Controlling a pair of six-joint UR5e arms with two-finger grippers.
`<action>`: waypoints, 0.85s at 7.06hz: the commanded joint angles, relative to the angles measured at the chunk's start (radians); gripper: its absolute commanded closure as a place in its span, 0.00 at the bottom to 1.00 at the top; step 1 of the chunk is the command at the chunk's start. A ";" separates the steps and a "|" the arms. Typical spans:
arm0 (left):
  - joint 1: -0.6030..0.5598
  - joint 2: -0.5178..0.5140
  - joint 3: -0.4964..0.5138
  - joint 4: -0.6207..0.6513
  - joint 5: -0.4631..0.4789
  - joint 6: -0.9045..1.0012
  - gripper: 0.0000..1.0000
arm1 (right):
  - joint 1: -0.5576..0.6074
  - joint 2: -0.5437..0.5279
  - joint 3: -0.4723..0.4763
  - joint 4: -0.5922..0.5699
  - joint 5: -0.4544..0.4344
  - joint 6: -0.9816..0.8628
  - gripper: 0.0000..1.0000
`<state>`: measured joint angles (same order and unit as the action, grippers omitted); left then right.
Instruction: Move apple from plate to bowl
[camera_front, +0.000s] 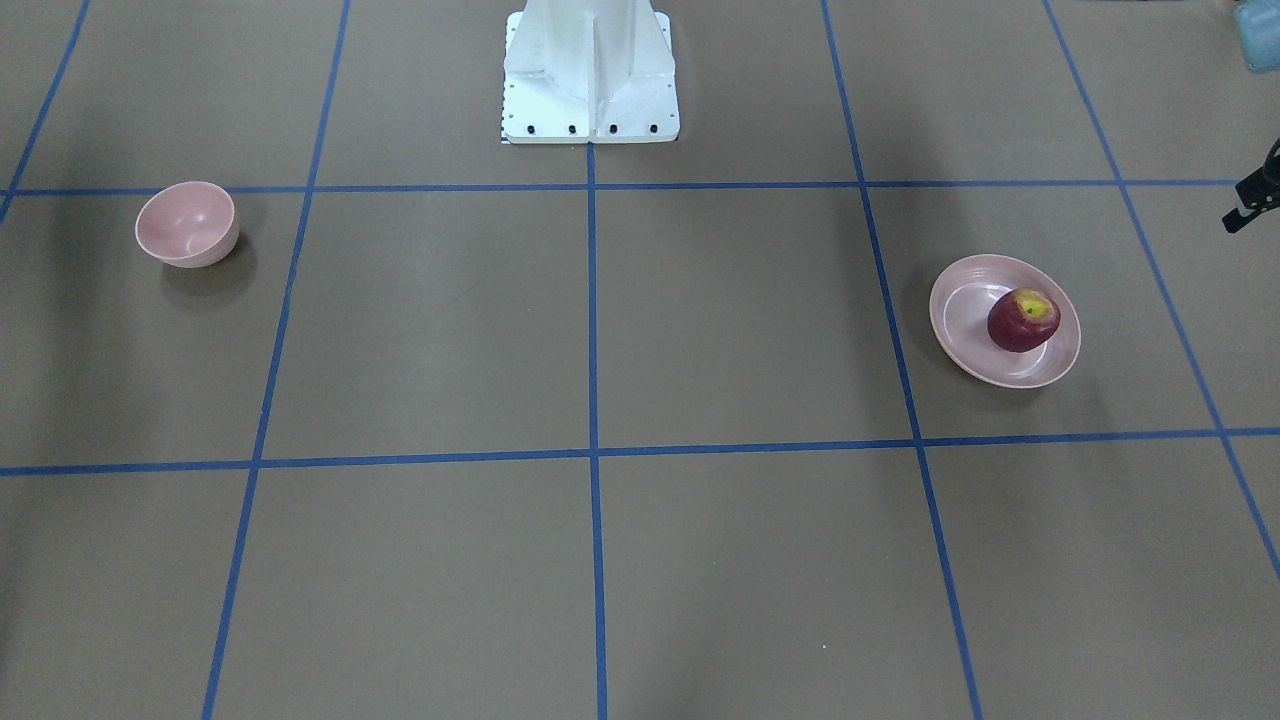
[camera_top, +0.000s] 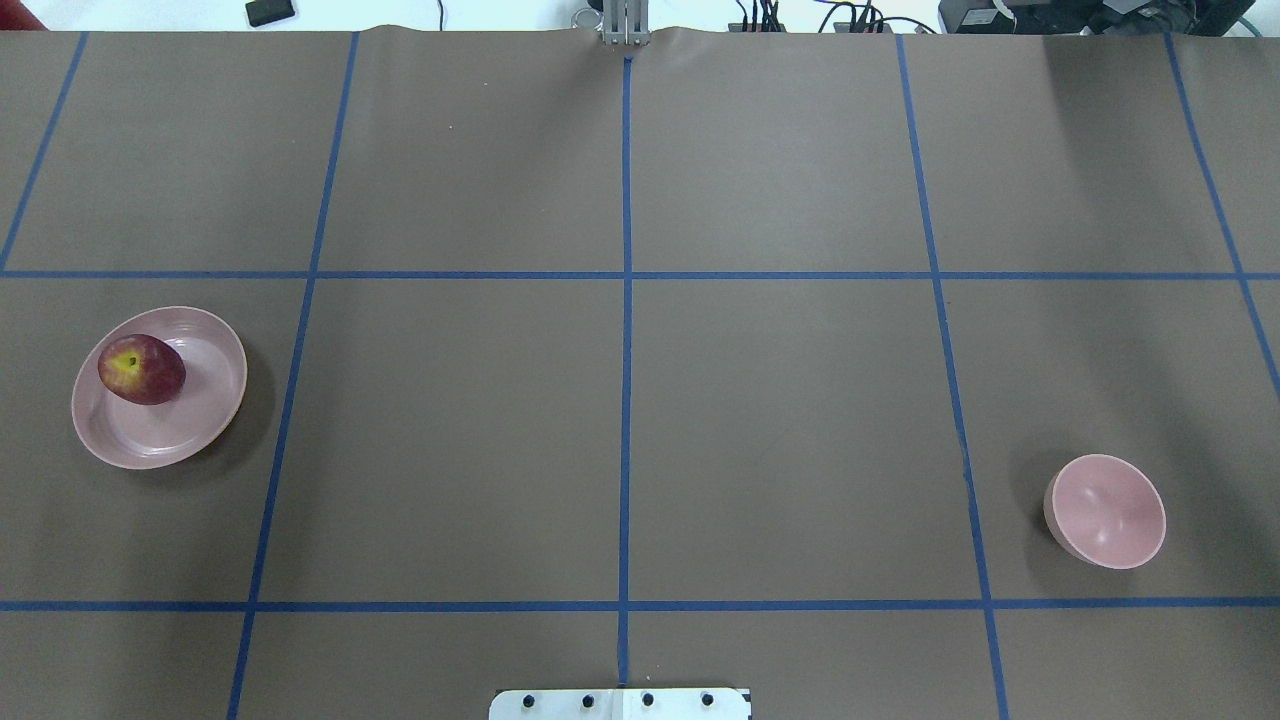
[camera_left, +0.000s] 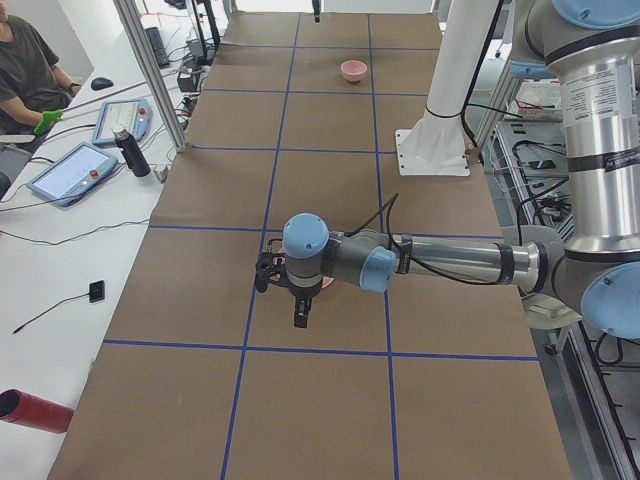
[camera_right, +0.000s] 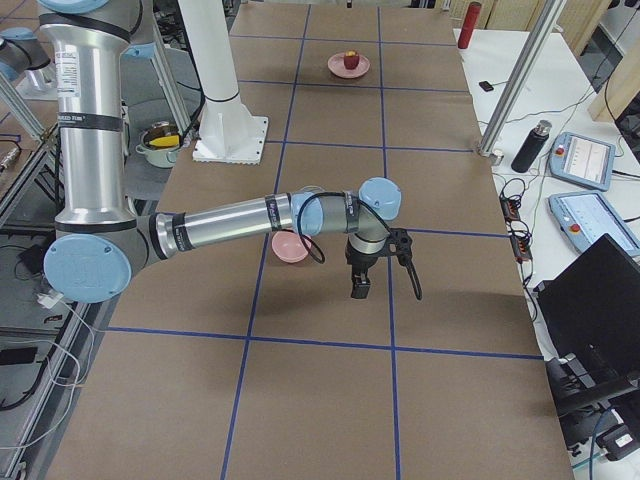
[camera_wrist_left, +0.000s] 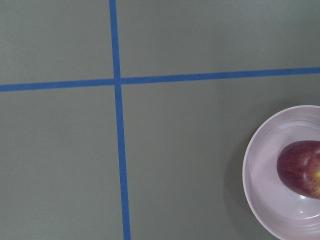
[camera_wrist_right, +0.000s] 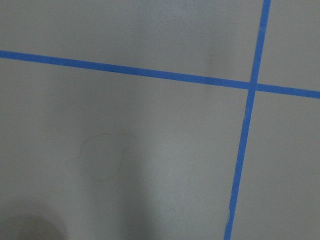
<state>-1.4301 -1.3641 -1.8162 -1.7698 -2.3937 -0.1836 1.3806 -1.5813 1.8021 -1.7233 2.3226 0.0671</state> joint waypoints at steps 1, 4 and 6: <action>-0.001 0.025 -0.003 0.004 0.008 0.032 0.02 | 0.000 0.000 0.000 0.002 0.000 0.000 0.00; 0.003 0.025 -0.028 -0.005 0.007 0.033 0.02 | 0.000 0.001 0.005 0.002 -0.003 0.000 0.00; 0.004 0.023 -0.028 -0.008 0.007 0.023 0.02 | 0.000 0.003 0.006 0.002 -0.024 -0.001 0.00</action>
<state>-1.4265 -1.3401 -1.8416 -1.7760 -2.3867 -0.1570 1.3806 -1.5789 1.8064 -1.7211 2.3145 0.0672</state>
